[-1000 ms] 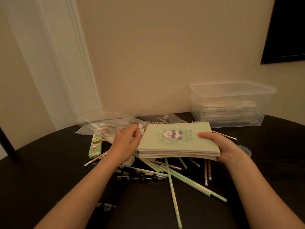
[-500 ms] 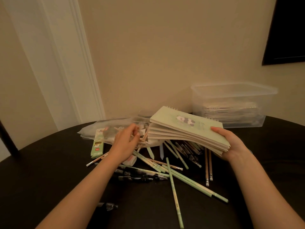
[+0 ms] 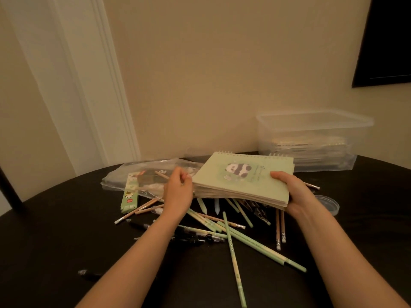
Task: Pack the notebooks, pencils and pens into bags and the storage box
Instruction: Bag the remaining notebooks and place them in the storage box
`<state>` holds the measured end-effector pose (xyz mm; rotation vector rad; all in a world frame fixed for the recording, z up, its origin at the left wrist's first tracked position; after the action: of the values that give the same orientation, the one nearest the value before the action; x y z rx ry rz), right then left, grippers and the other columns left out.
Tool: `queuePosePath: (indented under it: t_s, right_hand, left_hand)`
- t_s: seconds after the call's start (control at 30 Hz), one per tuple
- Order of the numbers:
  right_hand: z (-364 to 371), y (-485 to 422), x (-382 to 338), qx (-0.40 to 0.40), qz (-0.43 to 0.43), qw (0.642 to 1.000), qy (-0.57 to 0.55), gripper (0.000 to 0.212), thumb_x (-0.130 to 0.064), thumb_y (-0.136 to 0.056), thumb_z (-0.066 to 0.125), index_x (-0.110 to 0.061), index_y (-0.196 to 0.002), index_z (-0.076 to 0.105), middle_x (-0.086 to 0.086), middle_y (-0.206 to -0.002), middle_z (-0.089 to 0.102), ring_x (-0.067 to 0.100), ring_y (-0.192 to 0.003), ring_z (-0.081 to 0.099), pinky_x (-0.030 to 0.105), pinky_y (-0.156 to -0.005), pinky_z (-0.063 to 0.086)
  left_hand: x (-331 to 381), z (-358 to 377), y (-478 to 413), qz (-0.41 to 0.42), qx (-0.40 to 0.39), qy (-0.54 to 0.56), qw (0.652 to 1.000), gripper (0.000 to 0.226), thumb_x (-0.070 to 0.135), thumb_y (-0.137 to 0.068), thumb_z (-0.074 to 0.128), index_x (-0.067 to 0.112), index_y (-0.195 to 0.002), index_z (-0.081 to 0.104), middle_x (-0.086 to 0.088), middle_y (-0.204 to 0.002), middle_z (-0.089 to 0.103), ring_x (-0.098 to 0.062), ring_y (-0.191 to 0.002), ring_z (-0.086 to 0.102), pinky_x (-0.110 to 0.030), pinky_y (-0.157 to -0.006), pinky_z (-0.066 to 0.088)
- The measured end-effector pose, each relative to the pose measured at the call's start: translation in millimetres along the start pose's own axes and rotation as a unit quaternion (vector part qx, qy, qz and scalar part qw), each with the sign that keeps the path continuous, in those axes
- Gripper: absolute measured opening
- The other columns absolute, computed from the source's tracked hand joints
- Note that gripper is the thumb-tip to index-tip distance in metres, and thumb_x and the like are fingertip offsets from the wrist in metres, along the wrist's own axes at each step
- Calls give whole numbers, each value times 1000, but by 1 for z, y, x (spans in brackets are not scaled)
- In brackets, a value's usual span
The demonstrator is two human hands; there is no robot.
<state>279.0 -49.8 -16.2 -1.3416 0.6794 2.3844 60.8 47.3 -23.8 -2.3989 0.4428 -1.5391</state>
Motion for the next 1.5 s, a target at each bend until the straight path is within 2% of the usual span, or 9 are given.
queuePosePath:
  t_s: [0.3,0.37,0.57,0.67,0.87,1.03,1.2,1.37,1.5]
  right_hand:
    - [8,10,-3,-14,30,998,53,45,-5,-90,58,-8,-132,44,13,-96,62,27,-80,62,38,-61,50]
    - [11,13,-2,-28,44,998,31,39,-5,-90,56,-9,-128,47,13,-91,62,27,-79,61,39,-62,50]
    - [19,11,8,-33,49,997,-58,33,-5,-91,54,-7,-123,48,16,-102,64,32,-96,62,42,-74,51]
    - [24,10,15,-33,47,993,-104,41,-5,-92,53,-6,-132,44,19,-120,61,34,-103,61,44,-79,52]
    - [32,6,32,-26,17,985,-169,63,-6,-87,59,-21,-142,34,17,-121,62,33,-96,65,38,-55,57]
    - [39,14,37,-59,-16,982,-181,40,-9,-91,53,-17,-130,46,12,-108,65,28,-93,64,42,-74,53]
    - [42,15,39,-79,-38,978,-191,41,-14,-91,53,-17,-132,49,12,-119,65,30,-106,63,44,-80,53]
    - [40,16,38,-87,-45,974,-206,45,-17,-89,56,-20,-133,48,10,-121,65,30,-110,62,43,-82,53]
    - [41,18,36,-96,-56,973,-201,45,-15,-90,54,-19,-134,47,10,-121,65,28,-106,64,40,-73,55]
  left_hand:
    - [-4,19,8,46,3,-86,995,16,21,-99,35,20,-83,37,3,-70,44,-20,-82,49,-44,-81,41]
    - [-4,18,11,74,-5,-126,989,14,18,-100,33,15,-87,38,3,-66,44,-3,-70,40,-45,-103,32]
    - [-6,2,3,143,-7,-134,981,30,24,-102,24,13,-84,46,0,-71,55,-16,-84,51,-44,-114,13]
    - [-8,-7,-3,184,45,-198,962,28,22,-100,31,16,-86,56,1,-93,61,-19,-106,52,-45,-115,6]
    - [-3,-18,-11,159,180,-223,945,16,33,-87,60,25,-100,64,-2,-137,45,-23,-135,28,-50,-111,2]
    - [8,-24,-10,8,281,-71,957,93,40,-67,80,20,-140,27,-10,-156,5,-26,-144,3,-51,-115,1]
    - [17,-18,-16,-162,237,106,952,132,47,-62,81,22,-148,-16,-13,-154,-23,-28,-143,-17,-53,-115,-3]
    - [25,-11,-23,-285,143,366,874,128,42,-61,82,19,-150,-7,-12,-157,10,-32,-143,17,-54,-112,23]
    - [29,-2,-25,-244,21,527,814,57,29,-85,66,11,-133,41,-13,-125,57,-27,-111,57,-40,-76,54]
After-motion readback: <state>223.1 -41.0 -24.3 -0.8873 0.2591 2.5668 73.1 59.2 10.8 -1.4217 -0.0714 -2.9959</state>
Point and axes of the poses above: each hand's wrist, its own y-axis away from the middle knuckle, its own z-axis out of the palm, x = y × z, the point moved 1 cm from there along -y, towards the middle knuckle
